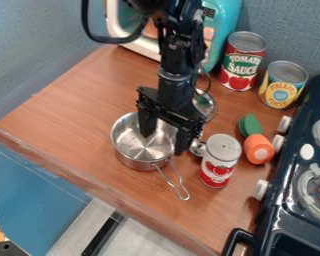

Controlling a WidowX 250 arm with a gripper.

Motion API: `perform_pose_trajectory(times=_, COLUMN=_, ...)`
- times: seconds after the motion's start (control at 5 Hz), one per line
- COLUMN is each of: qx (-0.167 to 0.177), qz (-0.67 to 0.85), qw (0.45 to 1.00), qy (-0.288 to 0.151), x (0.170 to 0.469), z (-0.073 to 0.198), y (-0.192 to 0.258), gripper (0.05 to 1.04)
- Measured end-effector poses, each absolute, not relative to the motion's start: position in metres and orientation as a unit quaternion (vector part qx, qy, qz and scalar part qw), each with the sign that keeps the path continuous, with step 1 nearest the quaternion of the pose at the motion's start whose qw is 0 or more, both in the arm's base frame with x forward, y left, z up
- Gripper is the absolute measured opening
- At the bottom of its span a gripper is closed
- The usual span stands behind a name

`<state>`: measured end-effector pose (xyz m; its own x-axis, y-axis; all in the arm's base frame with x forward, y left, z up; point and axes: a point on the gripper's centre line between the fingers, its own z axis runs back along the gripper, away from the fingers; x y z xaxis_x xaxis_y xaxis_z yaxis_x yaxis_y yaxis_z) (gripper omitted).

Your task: Move the silver below the yellow spoon to the left upper corner

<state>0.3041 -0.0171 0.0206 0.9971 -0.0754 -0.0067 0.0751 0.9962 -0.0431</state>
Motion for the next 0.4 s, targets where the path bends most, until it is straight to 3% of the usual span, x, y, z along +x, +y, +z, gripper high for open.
perform_pose_trajectory(times=0.2, qx=-0.019, qz=-0.04, qw=0.999, qy=0.006, x=0.309, z=0.015, y=-0.021, gripper=0.97)
perform_pose_trajectory(times=0.4, qx=-0.01, qz=-0.041, qw=0.999, qy=0.015, x=0.308, z=0.004, y=-0.019, gripper=0.67)
